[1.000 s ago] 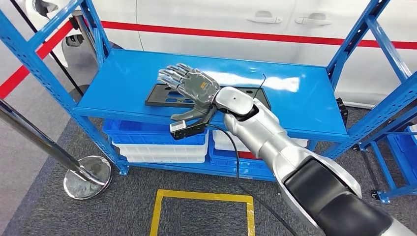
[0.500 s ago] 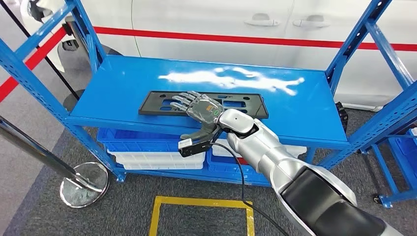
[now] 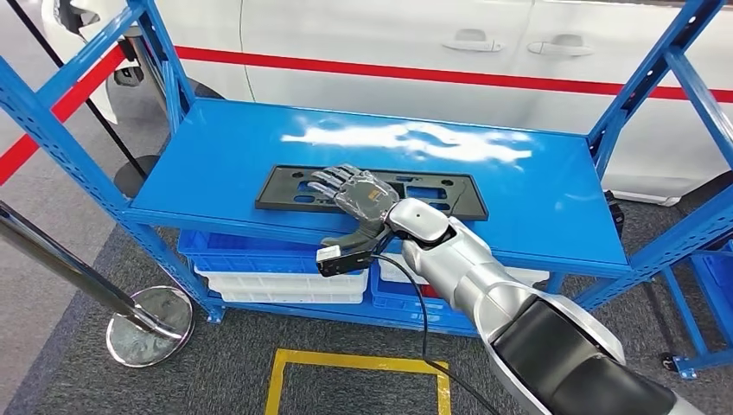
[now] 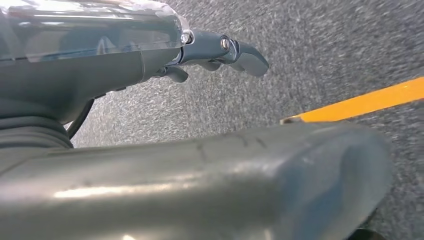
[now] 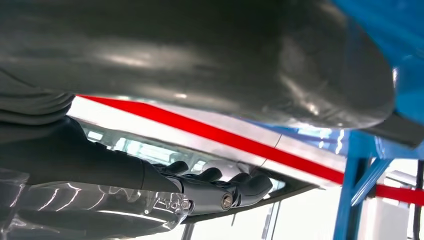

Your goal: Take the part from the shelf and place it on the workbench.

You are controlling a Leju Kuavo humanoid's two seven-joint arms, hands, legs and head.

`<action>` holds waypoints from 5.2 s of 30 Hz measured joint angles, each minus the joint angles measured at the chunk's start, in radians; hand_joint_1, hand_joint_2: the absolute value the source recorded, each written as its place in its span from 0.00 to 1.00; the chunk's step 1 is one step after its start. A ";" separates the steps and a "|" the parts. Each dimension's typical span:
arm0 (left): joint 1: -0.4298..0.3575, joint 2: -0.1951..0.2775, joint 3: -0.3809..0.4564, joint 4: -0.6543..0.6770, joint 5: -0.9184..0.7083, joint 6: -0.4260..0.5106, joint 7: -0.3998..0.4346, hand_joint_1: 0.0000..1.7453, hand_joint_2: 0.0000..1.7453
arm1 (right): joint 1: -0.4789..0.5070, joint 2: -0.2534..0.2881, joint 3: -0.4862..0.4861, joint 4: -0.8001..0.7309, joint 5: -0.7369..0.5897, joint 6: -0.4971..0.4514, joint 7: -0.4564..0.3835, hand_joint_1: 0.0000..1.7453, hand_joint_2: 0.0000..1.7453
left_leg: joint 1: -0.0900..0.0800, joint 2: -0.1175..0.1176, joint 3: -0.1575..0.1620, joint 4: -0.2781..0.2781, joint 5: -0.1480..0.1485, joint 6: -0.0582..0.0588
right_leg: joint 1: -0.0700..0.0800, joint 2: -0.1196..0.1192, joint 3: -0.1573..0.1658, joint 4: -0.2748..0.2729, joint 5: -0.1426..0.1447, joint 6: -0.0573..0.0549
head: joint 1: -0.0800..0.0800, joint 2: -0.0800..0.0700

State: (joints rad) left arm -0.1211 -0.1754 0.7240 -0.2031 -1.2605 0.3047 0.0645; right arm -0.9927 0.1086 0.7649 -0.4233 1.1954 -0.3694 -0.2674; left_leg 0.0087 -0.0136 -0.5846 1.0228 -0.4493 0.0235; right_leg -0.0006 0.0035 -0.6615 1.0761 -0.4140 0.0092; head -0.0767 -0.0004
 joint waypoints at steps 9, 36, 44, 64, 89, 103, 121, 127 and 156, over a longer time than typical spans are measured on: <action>0.003 0.000 0.000 0.001 0.000 0.000 -0.002 0.00 0.00 | -0.004 0.015 0.001 0.017 0.035 0.029 0.064 0.00 1.00 | 0.003 0.005 -0.094 0.207 -0.112 -0.037 | 0.003 -0.003 0.057 -0.083 -0.001 -0.039 | 0.000 0.000; 0.005 0.001 0.003 0.001 -0.016 0.000 0.004 0.00 0.00 | -0.027 0.023 0.093 0.074 0.237 0.182 0.245 1.00 1.00 | 0.003 0.005 -0.016 0.013 -0.008 -0.036 | -0.005 0.002 0.043 -0.061 -0.010 -0.022 | 0.000 0.000; 0.009 0.002 0.005 0.001 -0.009 -0.006 -0.016 0.00 0.00 | -0.037 0.028 0.102 0.069 0.219 0.184 0.227 1.00 1.00 | 0.003 0.007 -0.100 0.179 -0.043 -0.035 | 0.006 0.000 0.054 -0.057 -0.020 -0.041 | 0.000 0.000; 0.004 0.000 0.020 0.001 -0.025 -0.011 -0.076 0.00 1.00 | 0.137 -0.069 -0.318 -0.844 -0.871 0.529 -0.210 1.00 1.00 | 0.001 -0.001 -0.005 -0.004 0.002 -0.024 | -0.007 0.005 0.030 -0.048 -0.012 -0.002 | 0.000 0.000; -0.024 -0.009 0.056 0.001 0.038 0.028 -0.103 0.00 1.00 | 0.449 -0.138 -0.368 -1.270 -1.503 0.831 -0.122 0.99 1.00 | 0.003 0.006 -0.002 -0.008 0.007 0.002 | -0.019 0.001 -0.063 0.181 -0.114 0.020 | 0.000 0.000; -0.023 -0.016 0.075 0.001 0.037 0.009 -0.039 0.00 1.00 | 0.453 -0.135 -0.395 -1.259 -1.550 0.791 -0.055 0.99 1.00 | 0.007 0.007 -0.104 0.281 -0.166 -0.044 | -0.002 -0.009 0.005 -0.048 0.014 -0.040 | 0.000 0.000; -0.027 -0.017 0.075 0.002 0.017 -0.005 -0.032 0.00 1.00 | 0.455 -0.138 -0.414 -1.285 -1.522 0.789 -0.051 0.99 1.00 | -0.003 -0.041 -0.061 -0.018 0.068 0.001 | -0.021 0.018 0.026 0.134 -0.086 0.022 | 0.000 0.000; -0.029 -0.020 0.075 0.002 0.014 0.005 -0.045 0.00 1.00 | 0.448 -0.136 -0.413 -1.289 -1.501 0.788 -0.042 0.99 1.00 | 0.002 -0.093 -0.100 -0.019 0.115 -0.036 | -0.017 0.049 0.159 -0.073 -0.102 -0.014 | 0.000 0.000; -0.025 -0.027 0.074 0.002 0.001 0.013 -0.051 0.00 1.00 | 0.442 -0.128 -0.417 -1.298 -1.461 0.787 -0.025 0.99 1.00 | 0.001 -0.101 -0.021 0.000 0.021 -0.017 | -0.018 0.065 0.078 -0.045 -0.050 0.002 | 0.000 0.000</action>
State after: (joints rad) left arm -0.1458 -0.2022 0.7980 -0.2014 -1.2598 0.3174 0.0132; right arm -0.5502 -0.0189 0.3477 -1.7216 -0.2659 0.4173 -0.2929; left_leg 0.0094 -0.1143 -0.6059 1.0233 -0.4281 0.0060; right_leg -0.0183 0.0681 -0.5835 1.0313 -0.4643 0.0115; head -0.0769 -0.0004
